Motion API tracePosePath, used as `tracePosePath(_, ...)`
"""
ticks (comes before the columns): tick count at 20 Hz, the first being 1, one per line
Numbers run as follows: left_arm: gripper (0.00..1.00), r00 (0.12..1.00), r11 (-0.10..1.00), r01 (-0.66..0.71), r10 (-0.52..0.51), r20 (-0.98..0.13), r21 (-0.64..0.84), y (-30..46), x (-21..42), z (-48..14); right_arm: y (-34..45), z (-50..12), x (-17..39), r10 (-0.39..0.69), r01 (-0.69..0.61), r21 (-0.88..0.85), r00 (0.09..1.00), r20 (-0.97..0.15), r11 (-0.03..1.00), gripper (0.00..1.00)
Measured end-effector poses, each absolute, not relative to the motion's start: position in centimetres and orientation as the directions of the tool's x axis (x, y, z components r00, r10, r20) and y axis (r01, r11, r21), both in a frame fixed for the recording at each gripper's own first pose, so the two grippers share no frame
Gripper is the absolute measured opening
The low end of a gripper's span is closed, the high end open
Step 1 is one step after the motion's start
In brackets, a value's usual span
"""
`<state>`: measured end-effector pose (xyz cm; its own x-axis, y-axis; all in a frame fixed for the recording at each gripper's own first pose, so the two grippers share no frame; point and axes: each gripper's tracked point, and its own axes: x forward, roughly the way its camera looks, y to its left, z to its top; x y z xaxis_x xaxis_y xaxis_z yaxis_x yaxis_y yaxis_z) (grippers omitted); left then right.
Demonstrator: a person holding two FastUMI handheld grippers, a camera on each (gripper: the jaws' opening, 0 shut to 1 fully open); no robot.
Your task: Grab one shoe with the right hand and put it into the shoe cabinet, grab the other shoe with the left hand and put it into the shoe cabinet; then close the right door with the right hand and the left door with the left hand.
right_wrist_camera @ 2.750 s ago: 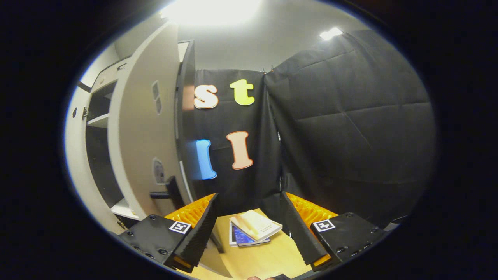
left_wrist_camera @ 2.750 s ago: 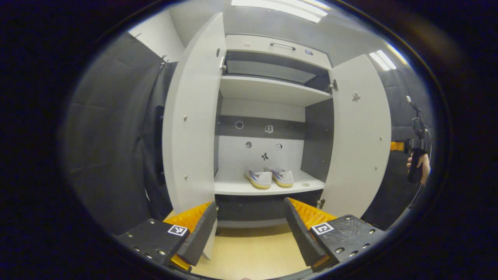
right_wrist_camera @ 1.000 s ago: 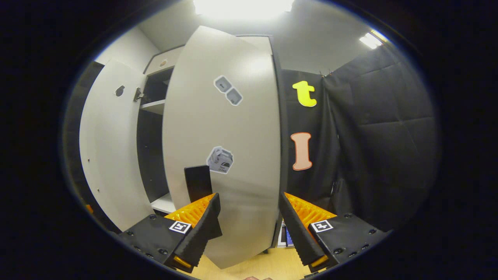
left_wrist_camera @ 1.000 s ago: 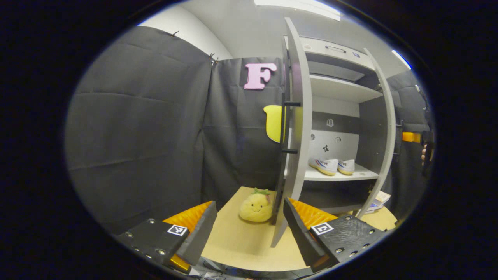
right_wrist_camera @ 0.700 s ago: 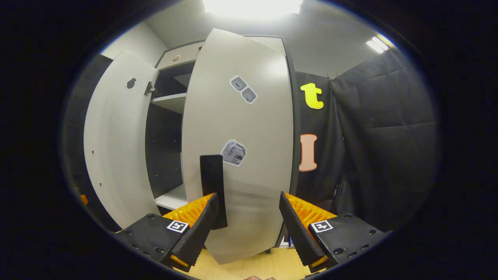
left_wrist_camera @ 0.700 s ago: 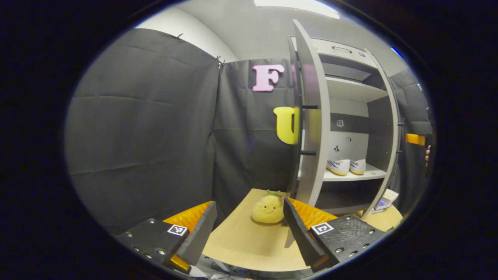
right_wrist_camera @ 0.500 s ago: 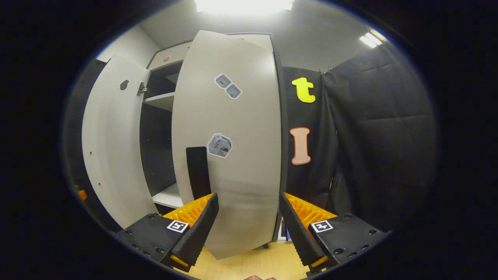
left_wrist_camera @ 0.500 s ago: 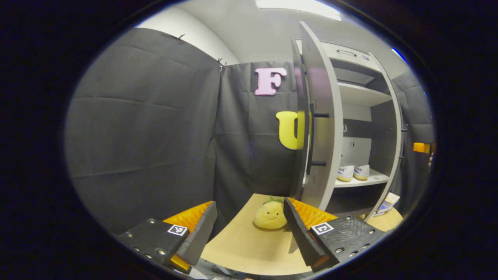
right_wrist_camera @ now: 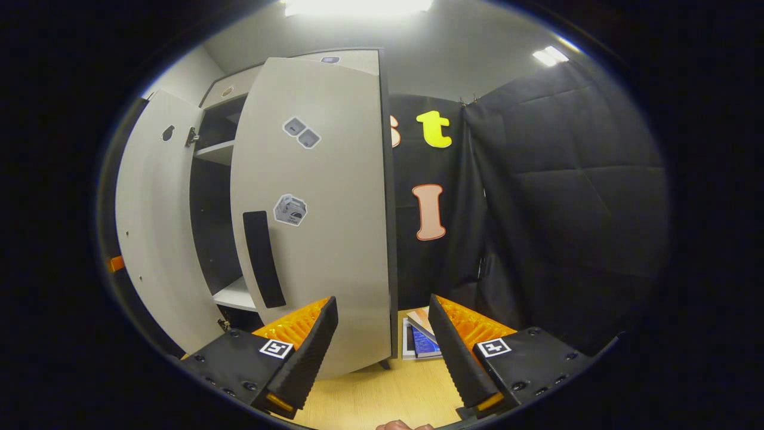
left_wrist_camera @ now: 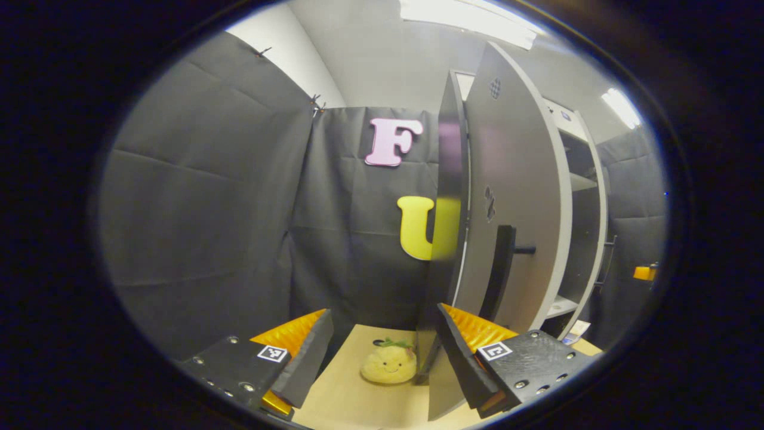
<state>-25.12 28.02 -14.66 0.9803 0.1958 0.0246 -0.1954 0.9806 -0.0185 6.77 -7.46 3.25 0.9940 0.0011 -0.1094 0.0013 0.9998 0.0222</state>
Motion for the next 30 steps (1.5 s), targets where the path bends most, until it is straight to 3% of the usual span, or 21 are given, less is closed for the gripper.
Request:
tracePosePath(6, 1.00, 0.995, 0.995, -0.101, 0.101, 0.027, -0.009, 26.4, -22.3, -13.4, -8.9, 2.9, 6.1, -0.044, 0.053, 0.057, 0.989, -0.141, 0.997, 0.96)
tracePosePath(10, 0.94, 0.994, 0.995, -0.102, 0.102, 0.025, 0.011, 26.0, -22.0, -13.1, -10.0, 2.7, 6.2, -0.075, 0.083, 0.053, 0.986, -0.147, 0.995, 0.96)
tracePosePath(19, 0.94, 0.994, 0.995, -0.102, 0.102, -0.030, 0.004, 21.8, -21.3, -14.0, -11.5, 0.9, 8.5, -0.037, 0.061, 0.139, 0.984, -0.174, 0.988, 0.98)
tracePosePath(30, 0.94, 0.969, 0.969, -0.238, 0.242, -0.046, 0.070, 14.6, -21.4, -14.6, -18.3, 0.2, 12.8, -0.003, 0.021, 0.092, 0.981, -0.194, 0.996, 0.98)
